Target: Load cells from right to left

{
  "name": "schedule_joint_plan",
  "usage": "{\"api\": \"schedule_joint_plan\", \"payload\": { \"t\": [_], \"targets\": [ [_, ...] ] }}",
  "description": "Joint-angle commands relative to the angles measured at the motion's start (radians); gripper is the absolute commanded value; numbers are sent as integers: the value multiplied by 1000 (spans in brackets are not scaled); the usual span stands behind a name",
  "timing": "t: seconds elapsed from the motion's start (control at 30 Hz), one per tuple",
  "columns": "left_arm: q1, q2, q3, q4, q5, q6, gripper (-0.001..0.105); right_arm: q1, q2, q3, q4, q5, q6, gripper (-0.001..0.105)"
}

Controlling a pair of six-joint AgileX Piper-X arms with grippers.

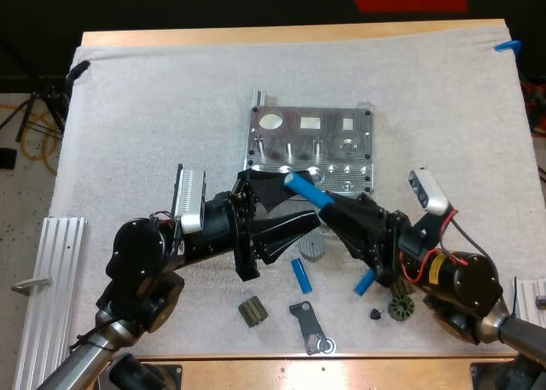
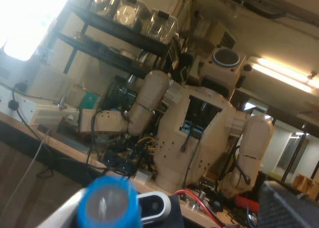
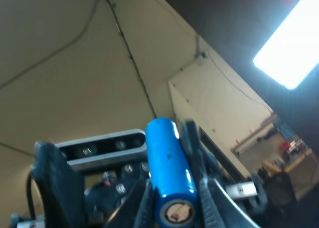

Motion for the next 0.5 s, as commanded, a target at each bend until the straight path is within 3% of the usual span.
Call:
{"api": "schedule_joint_plan", "payload": {
  "t": [0.0, 0.17, 0.37, 0.47],
  "targets": [
    [-2, -4, -6, -25, 16, 3, 65, -11, -6, -10, 8, -28, -15, 0],
    [50, -34, -6, -10, 21, 37, 65, -92, -24, -10, 27, -153, -15, 0],
    [202, -97, -6, 25, 29, 69, 65, -221, -104, -10, 152, -287, -12, 0],
    [268, -125, -6, 96, 73, 93, 65, -256, -136, -10, 241, -365, -12, 0]
  ]
}}
